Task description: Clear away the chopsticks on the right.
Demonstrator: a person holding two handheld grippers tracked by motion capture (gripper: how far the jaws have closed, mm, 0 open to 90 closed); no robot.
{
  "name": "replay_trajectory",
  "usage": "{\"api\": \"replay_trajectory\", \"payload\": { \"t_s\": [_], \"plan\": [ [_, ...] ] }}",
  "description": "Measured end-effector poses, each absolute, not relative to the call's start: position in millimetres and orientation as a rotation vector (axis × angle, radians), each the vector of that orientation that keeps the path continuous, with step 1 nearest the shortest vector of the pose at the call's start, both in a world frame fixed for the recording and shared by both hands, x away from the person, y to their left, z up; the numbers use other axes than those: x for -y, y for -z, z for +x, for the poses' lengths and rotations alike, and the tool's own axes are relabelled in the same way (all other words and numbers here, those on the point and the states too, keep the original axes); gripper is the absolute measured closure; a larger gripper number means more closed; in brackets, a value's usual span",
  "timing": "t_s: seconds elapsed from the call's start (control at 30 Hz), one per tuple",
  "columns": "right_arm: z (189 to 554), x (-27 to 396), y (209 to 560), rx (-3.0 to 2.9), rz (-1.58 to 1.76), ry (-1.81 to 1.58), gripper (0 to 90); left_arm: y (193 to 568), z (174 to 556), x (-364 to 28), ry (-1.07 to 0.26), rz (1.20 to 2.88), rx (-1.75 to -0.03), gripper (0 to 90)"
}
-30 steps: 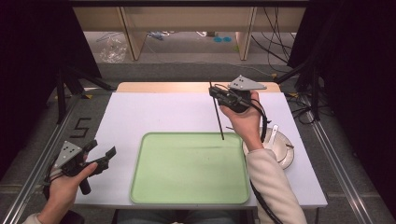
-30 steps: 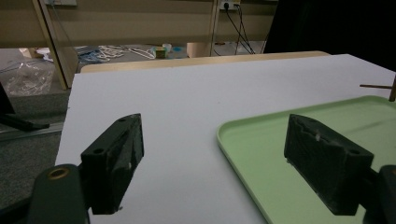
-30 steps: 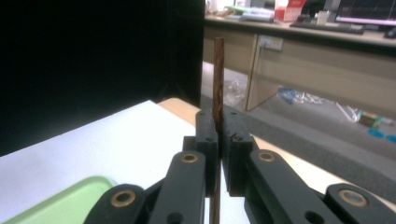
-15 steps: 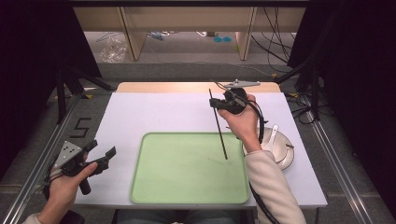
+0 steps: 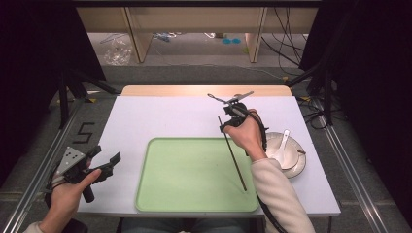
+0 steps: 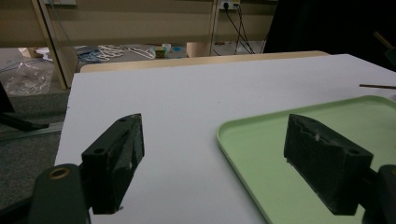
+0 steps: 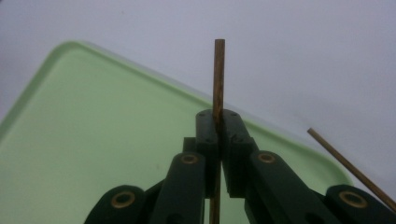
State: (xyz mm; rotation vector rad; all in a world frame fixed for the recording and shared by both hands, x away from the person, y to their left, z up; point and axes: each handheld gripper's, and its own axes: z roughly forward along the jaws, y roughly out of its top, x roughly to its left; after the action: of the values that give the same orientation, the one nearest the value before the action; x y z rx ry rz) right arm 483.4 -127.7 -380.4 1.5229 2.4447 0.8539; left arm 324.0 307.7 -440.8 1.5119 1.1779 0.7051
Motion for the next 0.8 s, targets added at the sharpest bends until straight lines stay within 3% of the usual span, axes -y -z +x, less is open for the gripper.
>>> {"api": "replay_trajectory", "payload": {
  "t_s": [0.67,0.8],
  "plan": [
    [488,124,426,-2.537,1.737,-0.566,87.2,441,324,-308,-0.705,1.509,-1.176,20.3],
    [487,122,431,-2.568,1.754,-0.511,83.0,441,324,-308,-0.706,1.51,-1.176,20.3]
  ]
}}
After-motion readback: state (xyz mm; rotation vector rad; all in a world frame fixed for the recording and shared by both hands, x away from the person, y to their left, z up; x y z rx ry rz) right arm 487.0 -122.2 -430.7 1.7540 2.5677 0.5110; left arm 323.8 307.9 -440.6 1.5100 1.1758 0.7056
